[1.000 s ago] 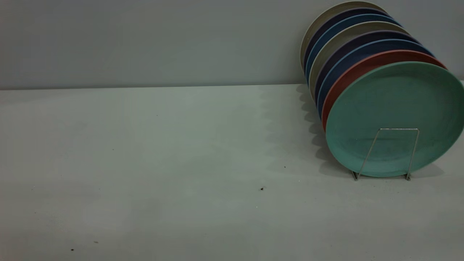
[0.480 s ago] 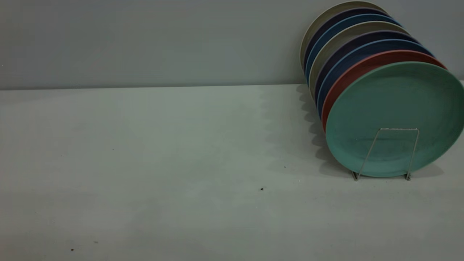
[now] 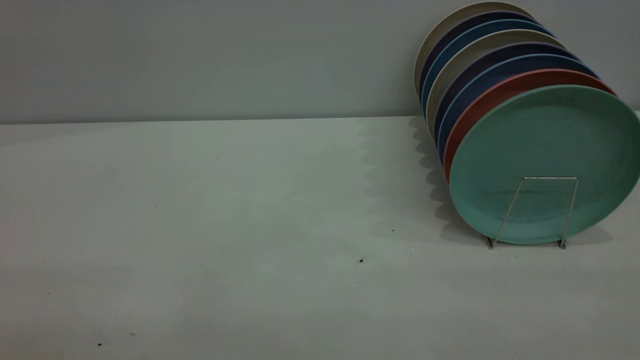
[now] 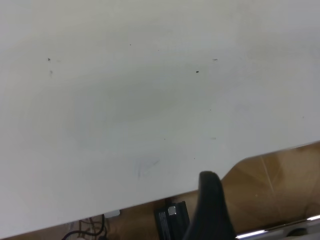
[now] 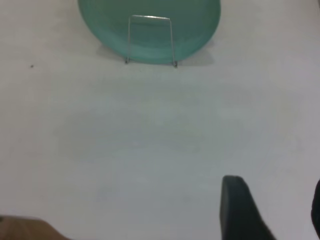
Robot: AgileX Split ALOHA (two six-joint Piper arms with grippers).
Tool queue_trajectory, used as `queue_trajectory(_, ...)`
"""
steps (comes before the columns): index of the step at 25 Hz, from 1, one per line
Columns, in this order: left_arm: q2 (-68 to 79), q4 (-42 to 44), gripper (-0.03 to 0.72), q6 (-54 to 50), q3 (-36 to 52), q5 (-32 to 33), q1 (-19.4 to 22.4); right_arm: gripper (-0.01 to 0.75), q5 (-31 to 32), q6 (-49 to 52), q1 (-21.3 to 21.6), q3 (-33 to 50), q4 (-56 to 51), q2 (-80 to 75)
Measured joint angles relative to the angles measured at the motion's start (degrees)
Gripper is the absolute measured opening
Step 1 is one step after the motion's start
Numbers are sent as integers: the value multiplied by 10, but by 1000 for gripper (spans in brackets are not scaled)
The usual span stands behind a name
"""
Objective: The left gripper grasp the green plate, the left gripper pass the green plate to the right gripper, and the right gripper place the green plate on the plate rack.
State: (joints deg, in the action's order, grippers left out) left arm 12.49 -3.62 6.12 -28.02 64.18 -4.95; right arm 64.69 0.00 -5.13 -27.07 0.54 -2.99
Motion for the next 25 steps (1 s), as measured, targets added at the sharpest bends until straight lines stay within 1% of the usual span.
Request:
queue_trajectory(6,-28,-1,590,1,0,2,1,367,3,0,1,0,0,39)
queue_trajectory(12,-103,-1,590,1,0,4,35,367,3,0,2,0,-1,39)
queue_trajectory(15,-135,-1,590,1,0,10,30,363,3,0,2,0,-1,39)
queue_trajectory(18,-138,-2,590,1,0,11,23,356,3,0,2,0,-1,39)
queue_trajectory(25,-138,-2,590,1,0,11,23,325,3,0,2,0,-2,39)
